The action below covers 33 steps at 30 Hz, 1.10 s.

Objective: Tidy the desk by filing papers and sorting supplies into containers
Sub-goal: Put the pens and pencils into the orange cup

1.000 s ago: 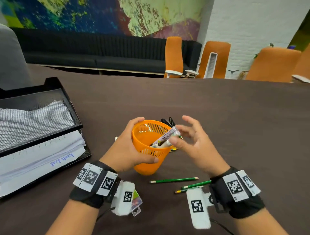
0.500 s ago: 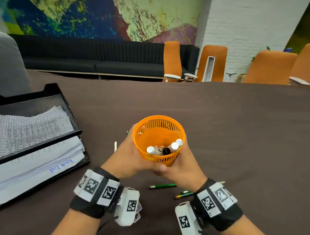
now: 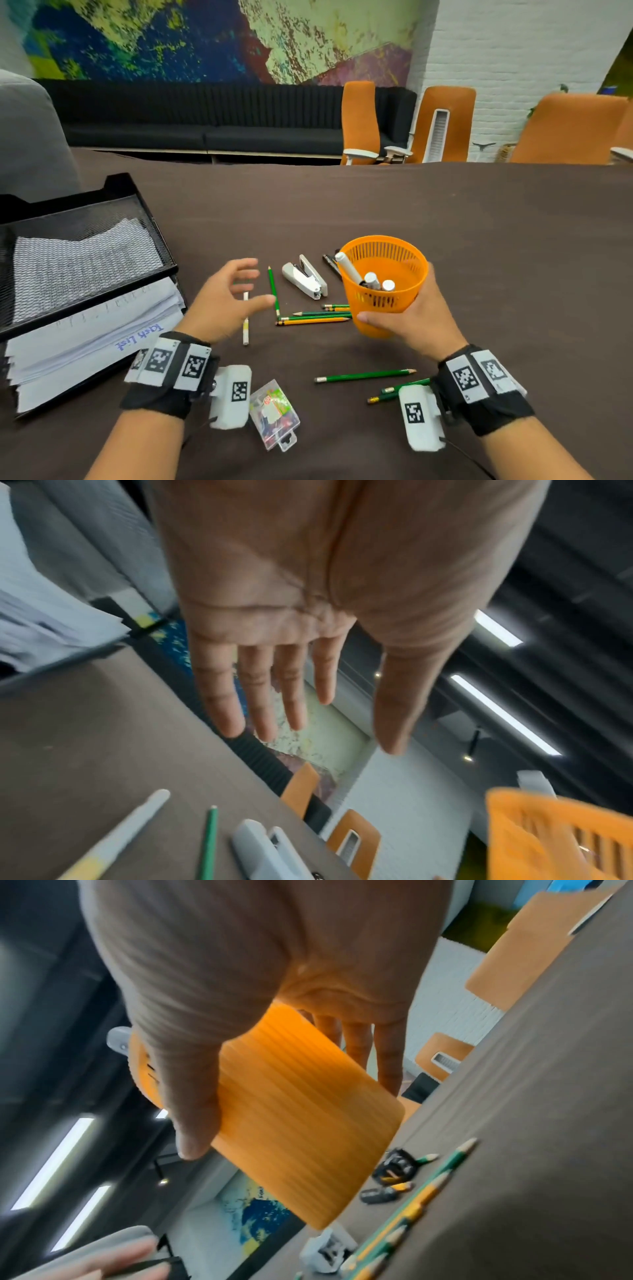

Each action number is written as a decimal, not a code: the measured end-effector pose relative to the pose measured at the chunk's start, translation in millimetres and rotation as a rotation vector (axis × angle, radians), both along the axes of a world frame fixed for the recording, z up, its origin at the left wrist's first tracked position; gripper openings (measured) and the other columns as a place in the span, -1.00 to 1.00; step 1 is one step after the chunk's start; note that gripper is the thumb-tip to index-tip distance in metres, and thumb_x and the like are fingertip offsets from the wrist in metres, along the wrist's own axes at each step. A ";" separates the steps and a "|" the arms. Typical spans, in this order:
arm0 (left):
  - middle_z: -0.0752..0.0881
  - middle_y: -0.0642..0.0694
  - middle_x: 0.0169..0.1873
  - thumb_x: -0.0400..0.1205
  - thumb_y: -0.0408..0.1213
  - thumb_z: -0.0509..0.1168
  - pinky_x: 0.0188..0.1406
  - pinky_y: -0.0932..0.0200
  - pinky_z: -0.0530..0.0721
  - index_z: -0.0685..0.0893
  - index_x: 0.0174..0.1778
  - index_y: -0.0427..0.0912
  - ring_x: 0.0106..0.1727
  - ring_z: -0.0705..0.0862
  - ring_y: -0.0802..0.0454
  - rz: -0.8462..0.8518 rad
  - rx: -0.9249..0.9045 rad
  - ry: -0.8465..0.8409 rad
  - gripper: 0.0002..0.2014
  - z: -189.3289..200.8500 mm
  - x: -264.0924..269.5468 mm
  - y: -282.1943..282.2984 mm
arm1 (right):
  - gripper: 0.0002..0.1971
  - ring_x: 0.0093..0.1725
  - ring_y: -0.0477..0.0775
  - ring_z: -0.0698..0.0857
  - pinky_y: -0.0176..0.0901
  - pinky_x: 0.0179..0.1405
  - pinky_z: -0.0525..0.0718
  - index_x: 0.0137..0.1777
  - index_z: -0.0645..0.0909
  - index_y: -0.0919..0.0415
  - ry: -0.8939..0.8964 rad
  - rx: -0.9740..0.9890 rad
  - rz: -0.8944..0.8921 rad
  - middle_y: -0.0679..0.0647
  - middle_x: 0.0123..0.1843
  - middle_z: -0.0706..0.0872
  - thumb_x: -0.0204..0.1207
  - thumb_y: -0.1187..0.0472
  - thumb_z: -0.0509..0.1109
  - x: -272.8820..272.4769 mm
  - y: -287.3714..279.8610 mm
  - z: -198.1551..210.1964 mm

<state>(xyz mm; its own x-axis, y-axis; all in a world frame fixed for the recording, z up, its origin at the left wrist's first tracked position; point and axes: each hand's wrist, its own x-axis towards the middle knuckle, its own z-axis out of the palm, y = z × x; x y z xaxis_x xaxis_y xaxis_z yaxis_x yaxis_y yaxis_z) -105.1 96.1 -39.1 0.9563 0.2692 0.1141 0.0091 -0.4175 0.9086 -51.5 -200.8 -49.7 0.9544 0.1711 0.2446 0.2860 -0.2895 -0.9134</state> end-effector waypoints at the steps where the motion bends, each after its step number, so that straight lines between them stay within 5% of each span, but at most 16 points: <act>1: 0.73 0.00 0.10 0.37 -0.23 0.64 -0.09 0.23 0.63 0.62 0.22 0.04 0.09 0.73 0.03 0.079 0.001 0.024 -0.48 -5.3 2.7 9.0 | -0.04 0.18 -0.23 0.62 -0.19 0.08 0.60 0.19 0.27 -0.40 0.022 -0.010 -0.022 -0.33 0.19 0.58 -0.07 0.08 0.84 4.4 -4.3 -5.1; 4: 0.77 -0.12 -0.18 0.44 -0.31 0.59 -0.24 0.19 0.60 0.67 -0.06 -0.09 -0.11 0.76 -0.10 0.213 0.082 0.168 -0.74 -25.7 11.2 23.8 | 0.03 0.22 -0.09 0.60 -0.02 0.22 0.59 0.30 0.23 -0.28 0.128 -0.054 -0.043 -0.36 0.17 0.53 -0.06 0.08 0.84 11.4 -11.6 -23.0; 7: 0.79 -0.15 -0.27 0.38 -0.27 0.61 -0.15 0.01 0.72 0.65 -0.21 -0.09 -0.17 0.81 -0.16 0.236 0.151 0.341 -0.76 -39.6 23.8 24.8 | 0.13 0.30 -0.06 0.59 0.09 0.35 0.59 0.40 0.20 -0.19 0.186 -0.059 -0.008 -0.31 0.24 0.55 -0.12 0.06 0.85 13.2 -13.2 -36.8; 10: 0.82 -0.15 -0.25 0.40 -0.20 0.59 -0.20 0.04 0.78 0.61 -0.24 -0.11 -0.25 0.81 -0.13 0.220 0.294 0.506 -0.75 -42.8 35.3 17.2 | 0.18 0.33 -0.05 0.56 0.06 0.37 0.57 0.42 0.15 -0.15 0.208 -0.129 0.039 -0.29 0.25 0.51 -0.14 0.03 0.85 14.6 -17.3 -37.2; 15: 0.83 -0.16 -0.30 0.33 -0.15 0.62 -0.17 0.06 0.83 0.74 -0.11 -0.24 -0.26 0.83 -0.09 0.224 0.469 0.698 -0.66 -55.4 54.0 17.9 | 0.36 0.34 -0.09 0.57 0.06 0.33 0.64 0.48 0.14 -0.15 0.276 -0.183 0.172 -0.24 0.34 0.50 -0.40 -0.34 0.76 13.5 -30.4 -20.1; 18: 0.80 -0.13 -0.52 0.48 -0.30 0.50 -0.35 0.20 0.80 0.76 -0.33 -0.30 -0.47 0.80 0.02 0.225 0.442 0.725 -0.86 -52.7 56.8 20.7 | 0.40 0.36 -0.13 0.54 -0.01 0.32 0.63 0.54 0.11 -0.17 0.250 -0.163 0.213 -0.28 0.36 0.47 -0.38 -0.34 0.76 12.9 -33.3 -8.0; 21: 0.81 -0.21 -0.48 0.48 -0.42 0.40 -0.18 0.01 0.85 0.76 -0.30 -0.38 -0.35 0.84 -0.09 0.186 0.415 0.728 -0.90 -43.1 51.6 19.1 | 0.43 0.41 -0.06 0.50 -0.05 0.34 0.57 0.62 0.00 -0.15 0.254 -0.203 0.223 -0.24 0.40 0.44 -0.24 -0.25 0.79 11.2 -34.3 1.5; 23: 0.80 -0.28 -0.44 0.51 -0.53 0.34 -0.08 -0.11 0.83 0.72 -0.25 -0.37 -0.27 0.85 -0.19 0.145 0.247 0.662 -0.93 -29.4 47.2 9.8 | 0.41 0.43 -0.01 0.45 -0.04 0.34 0.54 0.68 -0.10 -0.13 0.269 -0.230 0.215 -0.17 0.45 0.38 -0.07 -0.12 0.79 11.0 -34.5 5.4; 27: 0.69 -0.25 -0.45 0.62 -0.60 0.27 -0.50 0.15 0.75 0.43 -0.19 -0.21 -0.49 0.74 -0.08 0.041 -0.171 0.316 -0.77 16.4 42.0 -33.3 | 0.39 0.43 0.00 0.46 0.00 0.38 0.56 0.70 -0.15 -0.10 0.262 -0.244 0.213 -0.13 0.49 0.35 -0.01 -0.01 0.75 9.1 -31.9 8.9; 33: 0.81 -0.18 -0.14 0.62 -0.37 0.40 -0.19 0.08 0.80 0.57 -0.09 -0.15 -0.21 0.85 -0.02 -0.120 -0.157 -0.097 -0.88 54.9 36.4 -96.3 | 0.35 0.44 -0.01 0.44 0.02 0.41 0.54 0.70 -0.16 -0.10 0.263 -0.244 0.223 -0.15 0.46 0.34 0.03 -0.01 0.73 6.7 -30.6 10.6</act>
<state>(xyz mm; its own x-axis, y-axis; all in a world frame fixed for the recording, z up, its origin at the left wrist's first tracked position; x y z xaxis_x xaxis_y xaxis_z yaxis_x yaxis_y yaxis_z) -68.7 -0.2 15.8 0.9692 0.1757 0.1726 -0.1226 -0.2638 0.9568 -44.8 -231.4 -39.1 0.9119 0.4035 -0.0754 0.1327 -0.4635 -0.8761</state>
